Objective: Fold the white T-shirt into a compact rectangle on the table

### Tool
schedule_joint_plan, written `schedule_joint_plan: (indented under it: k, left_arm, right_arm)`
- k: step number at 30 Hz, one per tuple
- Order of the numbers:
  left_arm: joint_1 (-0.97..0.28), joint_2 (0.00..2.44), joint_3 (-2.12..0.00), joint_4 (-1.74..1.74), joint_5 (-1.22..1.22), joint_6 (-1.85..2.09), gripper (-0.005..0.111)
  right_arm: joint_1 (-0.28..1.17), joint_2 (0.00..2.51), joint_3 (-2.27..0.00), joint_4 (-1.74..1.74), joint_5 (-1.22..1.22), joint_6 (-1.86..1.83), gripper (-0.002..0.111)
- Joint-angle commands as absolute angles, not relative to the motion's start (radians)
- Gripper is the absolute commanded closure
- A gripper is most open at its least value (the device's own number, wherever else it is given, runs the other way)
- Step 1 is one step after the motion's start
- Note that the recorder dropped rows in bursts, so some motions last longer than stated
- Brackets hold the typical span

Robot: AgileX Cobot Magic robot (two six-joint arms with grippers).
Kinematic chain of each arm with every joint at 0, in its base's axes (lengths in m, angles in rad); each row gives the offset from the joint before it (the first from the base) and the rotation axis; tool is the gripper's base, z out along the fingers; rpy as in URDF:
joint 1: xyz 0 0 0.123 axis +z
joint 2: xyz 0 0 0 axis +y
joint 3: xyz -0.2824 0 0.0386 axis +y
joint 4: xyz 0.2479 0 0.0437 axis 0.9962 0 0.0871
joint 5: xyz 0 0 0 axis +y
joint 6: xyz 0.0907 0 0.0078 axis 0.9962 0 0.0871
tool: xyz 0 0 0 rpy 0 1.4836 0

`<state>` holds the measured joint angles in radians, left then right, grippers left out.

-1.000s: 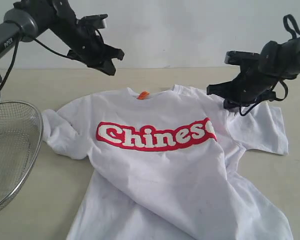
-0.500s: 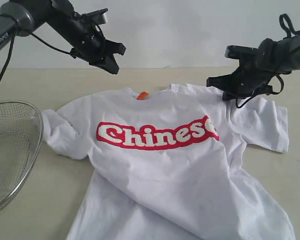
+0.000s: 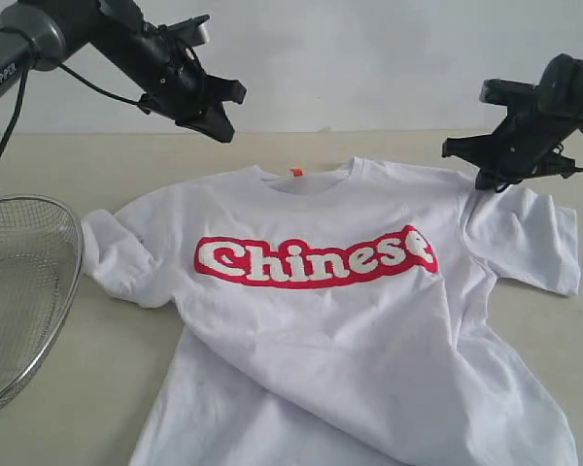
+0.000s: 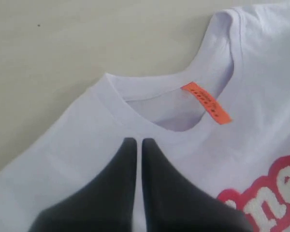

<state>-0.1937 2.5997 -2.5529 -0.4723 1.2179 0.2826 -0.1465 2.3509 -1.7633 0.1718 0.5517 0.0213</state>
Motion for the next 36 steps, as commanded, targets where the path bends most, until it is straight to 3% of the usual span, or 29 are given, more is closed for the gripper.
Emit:
schedule_joint_plan:
  k: [1, 7, 15, 21, 30, 36]
  left_arm:
    - [-0.191, 2.589, -2.560, -0.492, 1.221, 0.266, 0.102]
    - [-0.191, 2.585, -2.560, -0.533, 1.221, 0.275, 0.102]
    - [-0.195, 2.508, -2.555, -0.538, 1.221, 0.266, 0.102]
    - [-0.209, 2.420, -2.517, -0.541, 1.221, 0.241, 0.102]
    - [-0.241, 2.205, -2.113, -0.542, 1.221, 0.337, 0.102]
    - [-0.282, 1.967, -1.699, -0.604, 1.219, 0.438, 0.102]
  right_arm:
    - [-0.161, 2.282, -1.776, 0.179, 0.565, 0.036, 0.109]
    - [-0.159, 2.165, -1.749, 0.424, 0.645, -0.115, 0.109]
    - [-0.116, 1.876, -1.307, 0.519, 0.366, -0.212, 0.109]
    - [-0.099, 1.798, -1.191, 0.568, 0.403, -0.304, 0.109]
    - [-0.180, 1.866, -1.183, 0.561, 0.396, -0.329, 0.109]
    - [-0.175, 2.007, -1.189, 0.578, 0.406, -0.369, 0.109]
